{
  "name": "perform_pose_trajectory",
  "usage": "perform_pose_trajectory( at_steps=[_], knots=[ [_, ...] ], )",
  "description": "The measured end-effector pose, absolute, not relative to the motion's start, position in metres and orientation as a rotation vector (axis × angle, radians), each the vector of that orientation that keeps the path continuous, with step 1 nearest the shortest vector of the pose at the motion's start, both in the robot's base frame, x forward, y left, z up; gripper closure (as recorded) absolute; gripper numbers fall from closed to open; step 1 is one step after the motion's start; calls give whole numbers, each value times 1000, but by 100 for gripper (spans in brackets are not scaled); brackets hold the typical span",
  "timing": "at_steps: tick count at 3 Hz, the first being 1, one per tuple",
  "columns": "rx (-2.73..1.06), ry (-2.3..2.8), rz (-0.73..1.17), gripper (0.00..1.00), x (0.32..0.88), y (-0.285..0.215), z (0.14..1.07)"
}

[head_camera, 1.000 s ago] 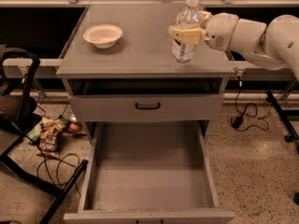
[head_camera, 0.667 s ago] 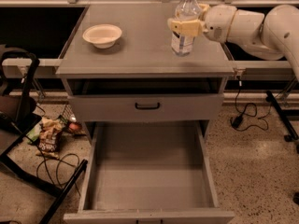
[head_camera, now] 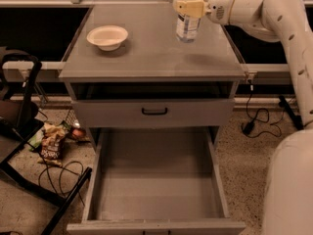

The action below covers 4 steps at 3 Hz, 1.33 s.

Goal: Pick blue plastic bottle from middle drawer and place on counter

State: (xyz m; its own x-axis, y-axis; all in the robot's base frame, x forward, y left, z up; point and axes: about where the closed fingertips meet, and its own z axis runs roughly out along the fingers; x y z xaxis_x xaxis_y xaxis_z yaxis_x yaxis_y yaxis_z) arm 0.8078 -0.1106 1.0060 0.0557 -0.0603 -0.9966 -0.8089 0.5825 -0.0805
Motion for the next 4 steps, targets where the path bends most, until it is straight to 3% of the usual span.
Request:
perform_pose_trajectory(
  at_steps=[2,4],
  knots=[
    [-646,1509,740,100,858,-116,963],
    [-612,1527,720,97,867,-115,941]
  ],
)
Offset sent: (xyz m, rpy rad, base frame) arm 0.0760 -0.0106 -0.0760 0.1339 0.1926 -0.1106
